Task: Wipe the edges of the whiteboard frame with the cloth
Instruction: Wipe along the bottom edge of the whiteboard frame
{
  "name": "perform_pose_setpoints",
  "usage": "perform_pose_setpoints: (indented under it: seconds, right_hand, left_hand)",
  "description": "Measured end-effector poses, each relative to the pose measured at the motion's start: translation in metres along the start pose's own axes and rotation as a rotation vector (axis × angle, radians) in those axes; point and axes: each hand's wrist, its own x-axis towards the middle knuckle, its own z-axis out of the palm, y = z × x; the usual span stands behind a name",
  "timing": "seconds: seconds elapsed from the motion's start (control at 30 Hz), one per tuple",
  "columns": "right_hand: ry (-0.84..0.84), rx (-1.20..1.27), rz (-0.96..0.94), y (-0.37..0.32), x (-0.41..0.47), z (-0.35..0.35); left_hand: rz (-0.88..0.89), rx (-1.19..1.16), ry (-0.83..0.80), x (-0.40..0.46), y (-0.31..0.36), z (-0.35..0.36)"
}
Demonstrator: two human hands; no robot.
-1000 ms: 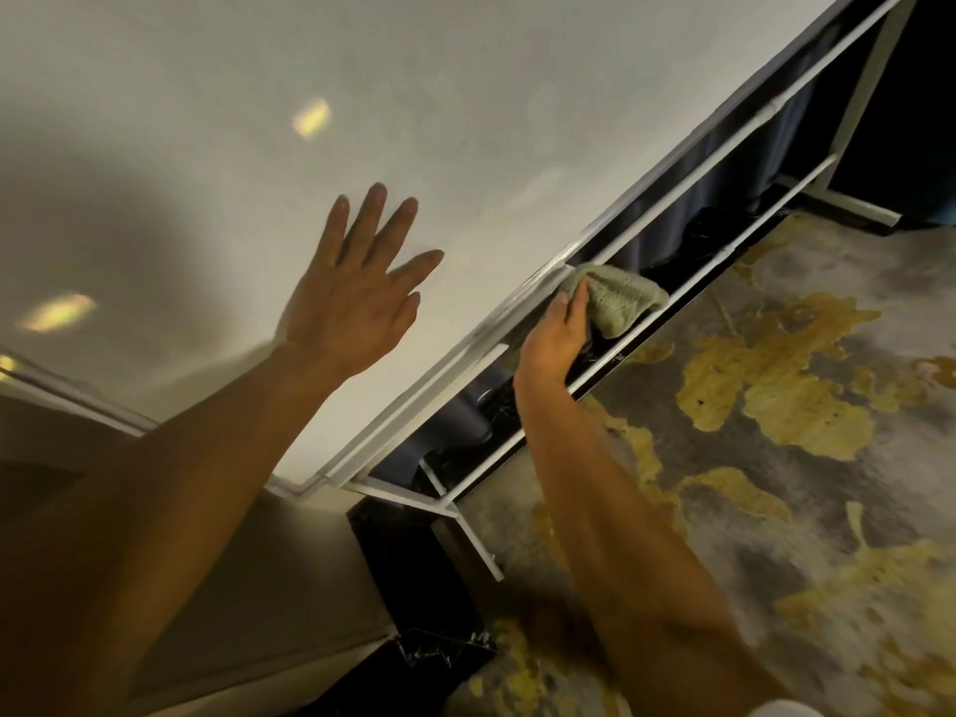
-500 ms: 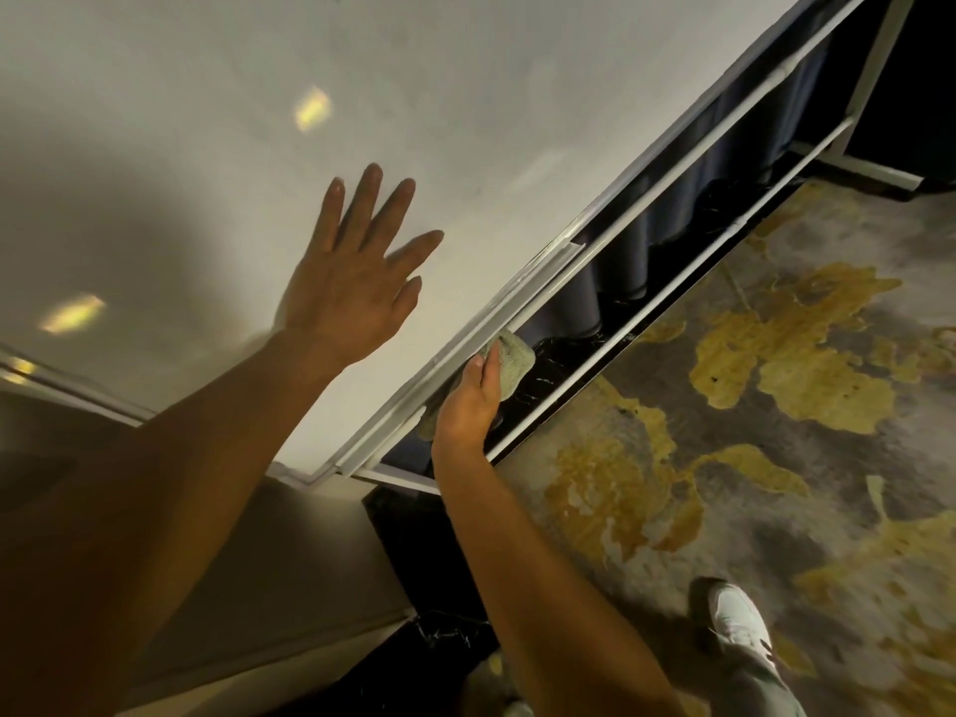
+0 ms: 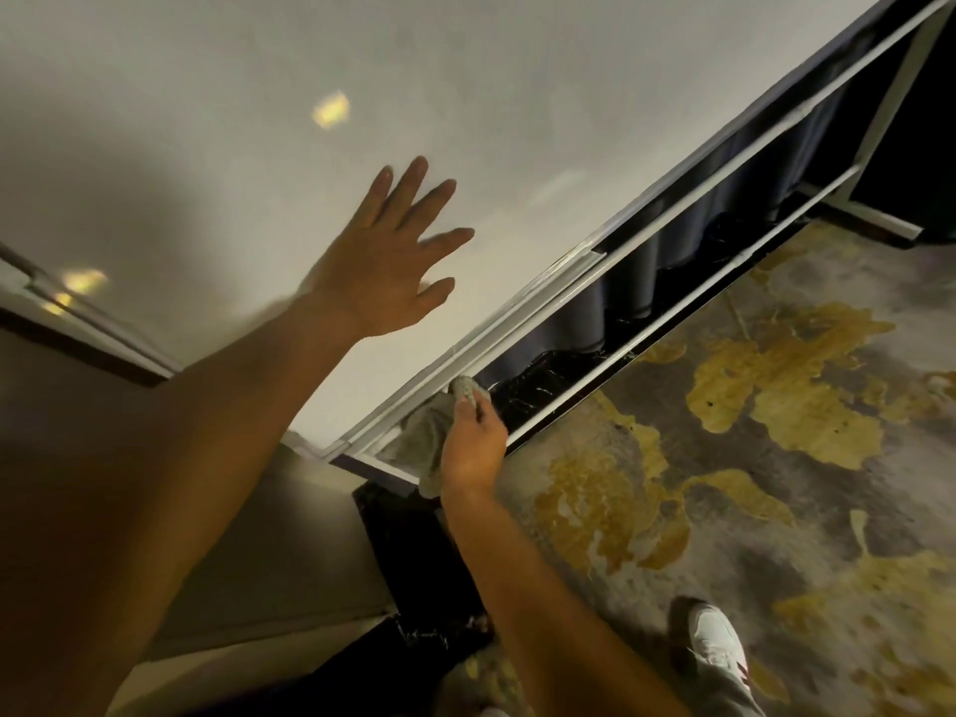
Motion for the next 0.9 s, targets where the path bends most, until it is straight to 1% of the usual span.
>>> perform_pose_setpoints:
  seconds: [0.1,0.17,0.27,0.4,0.47,0.53,0.57,0.67,0.77,0.83,0.9]
  right_hand:
    - [0.038,-0.008,-0.272,-0.026,-0.003,-0.010]
    - [-0.023,-0.042,-0.427,-0.049,0.002,-0.001]
    - [-0.142,-0.173,-0.522,-0.074,0.007,0.009]
    - [-0.123,-0.291,-0.601,-0.105,0.023,0.008]
    - [-0.134,-0.412,-0.665,-0.118,0.026,0.011]
    - [-0.211,-0.576,-0.746,-0.122,0.024,0.013]
    - [-0.251,-0.649,-0.786,-0.121,0.025,0.012]
    - [-0.410,-0.826,-0.933,-0.112,0.027,0.013]
    - [-0.574,-0.990,-1.067,-0.099,0.029,0.014]
    - [-0.663,-1.052,-1.219,-0.088,0.033,0.011]
    - [-0.735,-1.100,-1.305,-0.074,0.035,0.007]
  left_hand:
    - [-0.022,-0.038,-0.036,-0.009,0.000,-0.011]
    - [-0.082,-0.106,-0.042,-0.021,0.005,-0.015]
    - [-0.213,-0.196,-0.007,-0.056,0.015,-0.020]
    - [-0.389,-0.307,0.032,-0.102,0.042,-0.014]
    - [-0.480,-0.388,0.024,-0.119,0.062,-0.011]
    - [-0.578,-0.434,0.010,-0.137,0.087,-0.005]
    - [-0.597,-0.439,-0.008,-0.145,0.098,-0.002]
    - [-0.675,-0.443,-0.102,-0.166,0.125,0.010]
    - [-0.769,-0.402,-0.206,-0.177,0.139,0.019]
    - [-0.824,-0.403,-0.279,-0.181,0.143,0.026]
    - [-0.871,-0.420,-0.300,-0.186,0.147,0.036]
